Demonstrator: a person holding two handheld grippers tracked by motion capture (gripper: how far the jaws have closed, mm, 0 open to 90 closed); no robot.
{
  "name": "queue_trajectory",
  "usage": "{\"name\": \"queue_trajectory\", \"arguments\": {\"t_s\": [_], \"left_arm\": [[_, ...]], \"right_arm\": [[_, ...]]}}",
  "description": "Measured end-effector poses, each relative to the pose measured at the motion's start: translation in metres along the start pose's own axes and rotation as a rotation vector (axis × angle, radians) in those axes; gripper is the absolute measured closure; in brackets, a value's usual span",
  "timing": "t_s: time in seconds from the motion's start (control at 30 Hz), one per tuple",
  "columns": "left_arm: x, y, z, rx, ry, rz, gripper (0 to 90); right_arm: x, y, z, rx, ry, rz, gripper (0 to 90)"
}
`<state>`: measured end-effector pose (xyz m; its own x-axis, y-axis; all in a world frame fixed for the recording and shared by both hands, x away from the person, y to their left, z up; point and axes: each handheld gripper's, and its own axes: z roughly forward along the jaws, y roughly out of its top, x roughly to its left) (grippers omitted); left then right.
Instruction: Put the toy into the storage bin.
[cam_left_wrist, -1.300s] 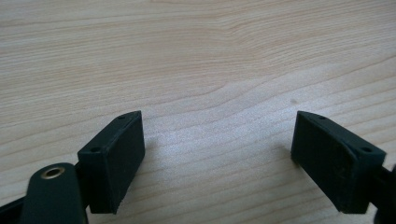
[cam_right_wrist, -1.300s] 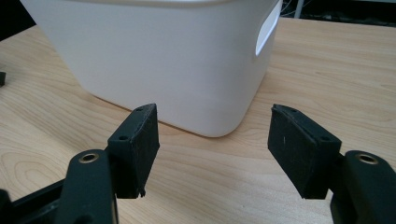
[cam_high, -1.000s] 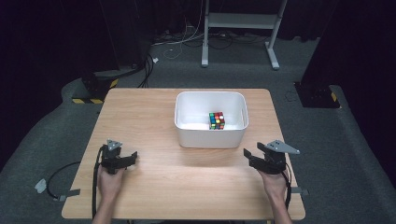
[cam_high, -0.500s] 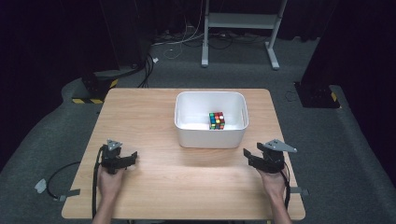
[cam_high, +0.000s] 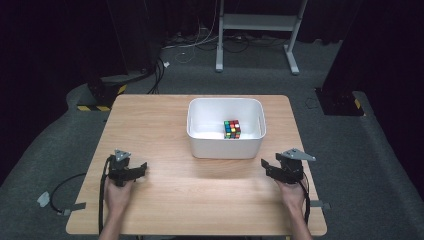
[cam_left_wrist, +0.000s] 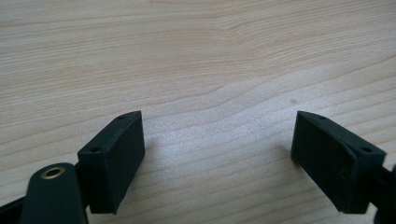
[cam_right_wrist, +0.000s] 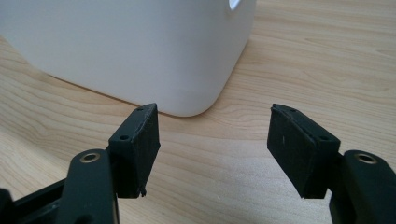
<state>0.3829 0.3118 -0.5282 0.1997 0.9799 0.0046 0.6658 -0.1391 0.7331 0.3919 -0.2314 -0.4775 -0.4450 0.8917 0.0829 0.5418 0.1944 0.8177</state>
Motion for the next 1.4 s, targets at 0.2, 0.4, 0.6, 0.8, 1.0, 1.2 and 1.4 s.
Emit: {"name": "queue_trajectory", "arguments": {"t_s": [0.2,0.4,0.6,0.8,1.0,1.2,1.4], "left_arm": [[0.0,0.0,0.0,0.0,0.0,0.0,17.6],[0.0,0.0,0.0,0.0,0.0,0.0,17.6],[0.0,0.0,0.0,0.0,0.001,0.0,17.6],[0.0,0.0,0.0,0.0,0.001,0.0,17.6],[0.0,0.0,0.0,0.0,0.0,0.0,17.6],[0.0,0.0,0.0,0.0,0.0,0.0,17.6],[0.0,0.0,0.0,0.0,0.001,0.0,17.6]], "right_arm": [[-0.003,-0.002,0.004,0.021,-0.018,0.001,34.2],[-0.005,-0.002,0.008,0.039,-0.03,0.002,34.2],[-0.007,-0.004,0.014,0.053,-0.045,-0.001,34.2],[-0.007,-0.005,0.02,0.073,-0.06,-0.011,34.3],[-0.008,-0.008,0.027,0.094,-0.076,-0.015,34.2],[-0.01,-0.013,0.032,0.109,-0.09,-0.016,34.2],[-0.012,-0.013,0.032,0.115,-0.102,-0.018,34.2]]}}
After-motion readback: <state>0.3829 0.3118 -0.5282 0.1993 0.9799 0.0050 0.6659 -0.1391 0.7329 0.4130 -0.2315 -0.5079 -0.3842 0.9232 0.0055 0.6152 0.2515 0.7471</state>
